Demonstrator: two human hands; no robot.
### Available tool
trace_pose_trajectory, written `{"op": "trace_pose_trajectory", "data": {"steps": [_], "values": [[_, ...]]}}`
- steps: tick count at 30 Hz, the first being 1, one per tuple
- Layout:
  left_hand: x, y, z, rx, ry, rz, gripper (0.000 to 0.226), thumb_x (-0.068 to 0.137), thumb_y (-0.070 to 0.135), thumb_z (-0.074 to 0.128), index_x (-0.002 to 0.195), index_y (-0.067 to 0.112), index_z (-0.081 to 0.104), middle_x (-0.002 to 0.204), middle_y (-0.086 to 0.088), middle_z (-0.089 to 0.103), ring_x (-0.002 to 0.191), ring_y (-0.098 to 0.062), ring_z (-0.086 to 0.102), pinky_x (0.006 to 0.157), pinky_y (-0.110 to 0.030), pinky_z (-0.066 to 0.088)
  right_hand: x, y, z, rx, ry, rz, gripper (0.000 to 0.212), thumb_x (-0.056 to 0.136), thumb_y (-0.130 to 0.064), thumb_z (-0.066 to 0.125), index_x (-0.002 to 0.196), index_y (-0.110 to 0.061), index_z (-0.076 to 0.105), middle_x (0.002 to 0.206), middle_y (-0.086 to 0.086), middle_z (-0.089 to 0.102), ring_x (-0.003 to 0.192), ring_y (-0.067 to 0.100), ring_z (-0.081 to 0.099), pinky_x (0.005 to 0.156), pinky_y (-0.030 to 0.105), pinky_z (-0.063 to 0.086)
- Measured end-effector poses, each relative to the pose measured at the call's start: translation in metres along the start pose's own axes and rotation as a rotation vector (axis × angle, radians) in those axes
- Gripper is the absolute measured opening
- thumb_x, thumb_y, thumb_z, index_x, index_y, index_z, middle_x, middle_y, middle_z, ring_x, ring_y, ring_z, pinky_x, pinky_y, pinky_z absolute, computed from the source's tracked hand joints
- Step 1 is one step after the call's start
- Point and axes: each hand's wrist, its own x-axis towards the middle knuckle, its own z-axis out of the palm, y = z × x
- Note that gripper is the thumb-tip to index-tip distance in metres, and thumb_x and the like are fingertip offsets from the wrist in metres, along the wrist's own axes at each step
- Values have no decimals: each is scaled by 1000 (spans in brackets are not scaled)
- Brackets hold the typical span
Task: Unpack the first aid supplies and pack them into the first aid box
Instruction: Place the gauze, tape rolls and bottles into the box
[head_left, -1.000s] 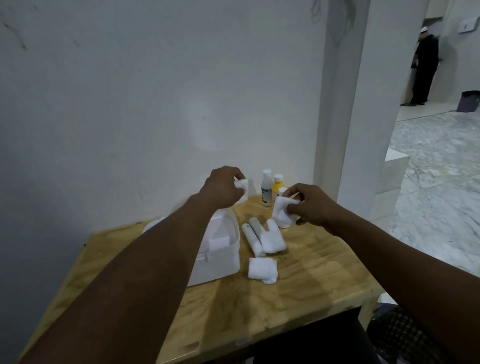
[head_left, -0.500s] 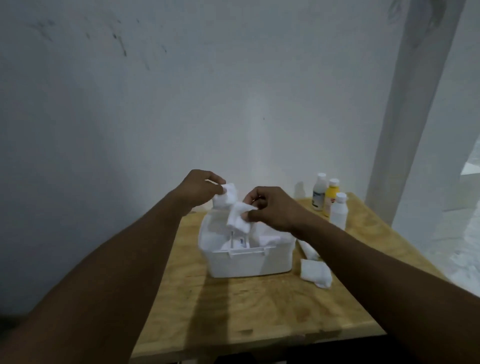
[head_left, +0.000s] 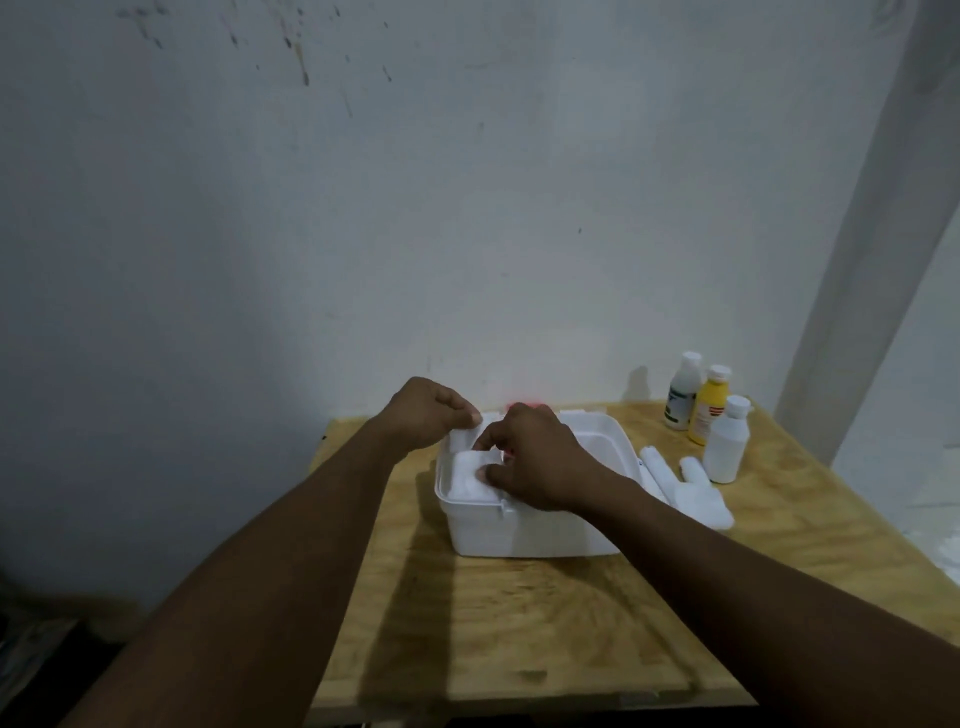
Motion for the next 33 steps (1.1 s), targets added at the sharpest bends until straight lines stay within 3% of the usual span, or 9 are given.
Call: {"op": "trace_pose_trajectory", "data": {"steps": [3,6,11,17,22,27,30,33], "values": [[2,-5,4,85,30,0,14,79,17,81,70,27,81,89,2,78,96,-19,69,90,-38,57,-6,0,2,13,52,8,35,83,-36,69,117,-28,62,107,-2,61,107,21,50,90,39,43],[1,-6,8,140,93,27,3,79,22,82,80,24,81,92,2,77,95,-18,69,88,-34,56,-11,0,2,24,81,-24,22,86,-35,67,106,-28,63,103,-6,65,103,18,53,88,38,42],[-2,-2,10,268,141,53,30,65,53,79,85,32,75,84,13,72,88,-13,68,87,-40,56,-15,-2,4,-34,72,-62,24,92,-37,55,106,-29,73,104,-2,68,102,21,52,81,36,38],[-6,-1,-4,345,65,132,26,75,33,84,97,25,73,95,0,68,86,-15,64,71,-27,51,-18,-3,2,-8,98,-53,22,90,-38,58,107,-28,70,107,-3,65,105,20,51,86,38,39],[-13,-6,4,435,17,144,18,77,27,84,93,21,79,94,9,64,91,-11,56,75,-24,41,-18,-5,3,-55,73,-45,23,91,-38,57,104,-30,75,109,-2,67,106,21,52,85,38,37],[-15,-11,7,406,33,139,14,81,26,81,93,19,79,92,9,65,90,-10,54,63,-17,37,-16,-5,4,-89,29,-38,25,92,-38,54,105,-31,75,107,-2,68,107,23,50,81,37,32],[-14,-8,3,416,36,155,13,82,28,80,92,21,80,97,10,69,93,-9,56,73,-22,40,-16,-3,-3,-3,78,-33,23,91,-38,56,103,-32,75,108,-5,69,107,20,52,88,39,37],[-11,-1,4,409,98,198,8,85,27,75,89,23,80,98,9,72,96,-9,59,82,-24,42,-16,11,-17,80,179,-8,18,85,-41,56,91,-34,71,93,-9,68,95,18,58,90,45,46]]}}
